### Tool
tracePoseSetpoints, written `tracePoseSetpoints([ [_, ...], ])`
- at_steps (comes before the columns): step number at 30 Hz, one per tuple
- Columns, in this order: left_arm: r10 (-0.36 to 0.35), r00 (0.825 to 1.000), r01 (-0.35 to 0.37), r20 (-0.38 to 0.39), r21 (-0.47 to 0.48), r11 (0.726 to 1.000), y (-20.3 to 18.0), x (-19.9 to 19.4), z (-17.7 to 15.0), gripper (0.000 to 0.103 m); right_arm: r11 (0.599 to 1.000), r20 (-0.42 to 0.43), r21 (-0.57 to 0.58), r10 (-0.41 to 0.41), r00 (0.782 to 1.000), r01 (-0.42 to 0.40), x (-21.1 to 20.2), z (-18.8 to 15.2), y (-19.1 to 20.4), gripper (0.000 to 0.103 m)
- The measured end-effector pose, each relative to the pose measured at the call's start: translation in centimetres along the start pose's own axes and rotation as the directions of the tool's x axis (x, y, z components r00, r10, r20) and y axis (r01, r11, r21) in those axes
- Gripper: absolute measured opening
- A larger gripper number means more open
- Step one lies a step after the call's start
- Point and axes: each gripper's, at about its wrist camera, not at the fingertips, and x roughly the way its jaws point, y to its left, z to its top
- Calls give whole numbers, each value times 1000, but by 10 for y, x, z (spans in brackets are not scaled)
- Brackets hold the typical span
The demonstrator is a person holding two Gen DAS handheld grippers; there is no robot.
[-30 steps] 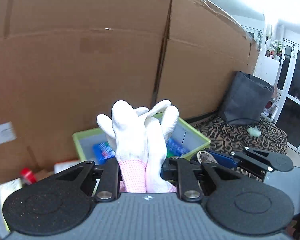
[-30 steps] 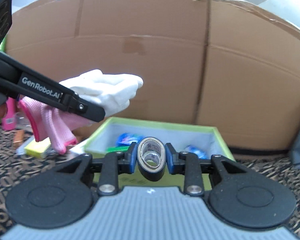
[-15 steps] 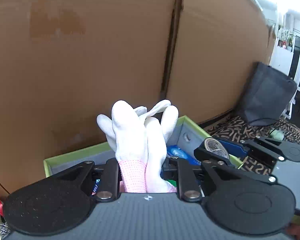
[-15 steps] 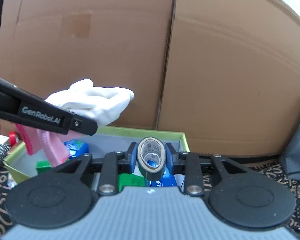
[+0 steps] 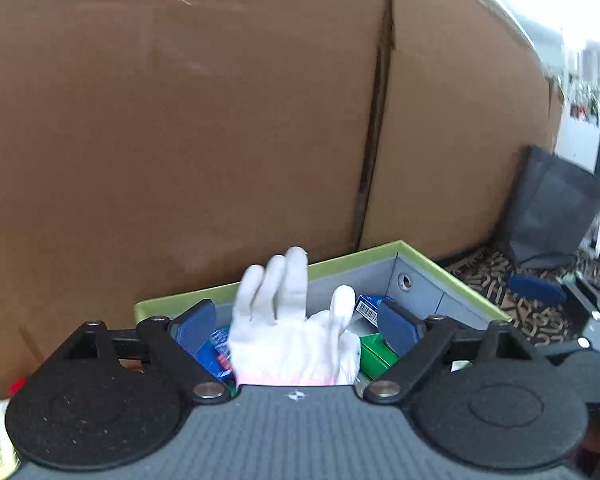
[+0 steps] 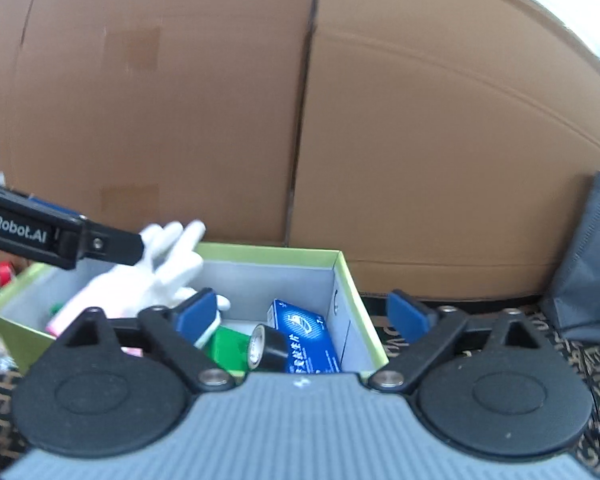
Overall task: Organize objects
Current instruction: 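Carry the gloves and tape roll into the lime-green box and open both grippers, then withdraw both grippers from the box toward the remaining items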
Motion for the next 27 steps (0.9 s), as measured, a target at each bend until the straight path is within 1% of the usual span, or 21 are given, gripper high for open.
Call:
tracePoseSetpoints([
  [2, 2, 1000, -2, 17, -35, 999, 7, -22, -4, 92, 999, 15, 38, 25, 1000, -26, -21, -4, 2, 101],
  [5, 3, 1000, -1, 26, -79, 997, 13, -58, -17, 93, 995, 29, 59, 77, 997, -79, -48, -8, 10, 103],
  [6, 10, 1000, -9, 18, -88, 996, 13, -67, -21, 93, 993, 29, 64, 93, 995, -94, -56, -11, 13, 103],
  [8, 45, 999, -46, -15, -103, 994, 12, -83, -30, 93, 988, 21, 79, 128, 992, -129, -71, -17, 23, 103],
  [11, 90, 994, -97, -65, -109, 989, 12, -103, -48, 93, 977, -5, 111, 185, 983, -183, -92, -31, 38, 103],
  [13, 111, 991, -118, -75, -102, 988, 13, -117, -60, 93, 969, -39, 134, 214, 976, -207, -97, -37, 49, 103],
  [15, 136, 988, -144, -79, -109, 984, 17, -130, -73, 93, 961, -86, 146, 250, 964, -236, -99, -48, 63, 103],
  [18, 147, 983, -162, -112, -145, 976, 27, -140, -91, 93, 953, -150, 141, 288, 946, -267, -117, -62, 77, 103],
  [19, 143, 981, -162, -128, -159, 974, 30, -143, -97, 93, 952, -157, 134, 294, 943, -275, -121, -65, 81, 103],
  [21, 142, 977, -171, -162, -187, 967, 38, -147, -108, 93, 952, -160, 116, 298, 941, -282, -135, -69, 88, 103],
  [23, 155, 970, -194, -190, -207, 959, 44, -151, -117, 93, 955, -151, 96, 293, 944, -281, -146, -71, 95, 103],
  [25, 170, 961, -218, -217, -216, 952, 49, -156, -125, 93, 956, -150, 83, 290, 945, -280, -149, -72, 101, 103],
  [27, 187, 954, -239, -234, -220, 946, 55, -160, -131, 93, 952, -159, 82, 305, 939, -295, -148, -72, 107, 103],
])
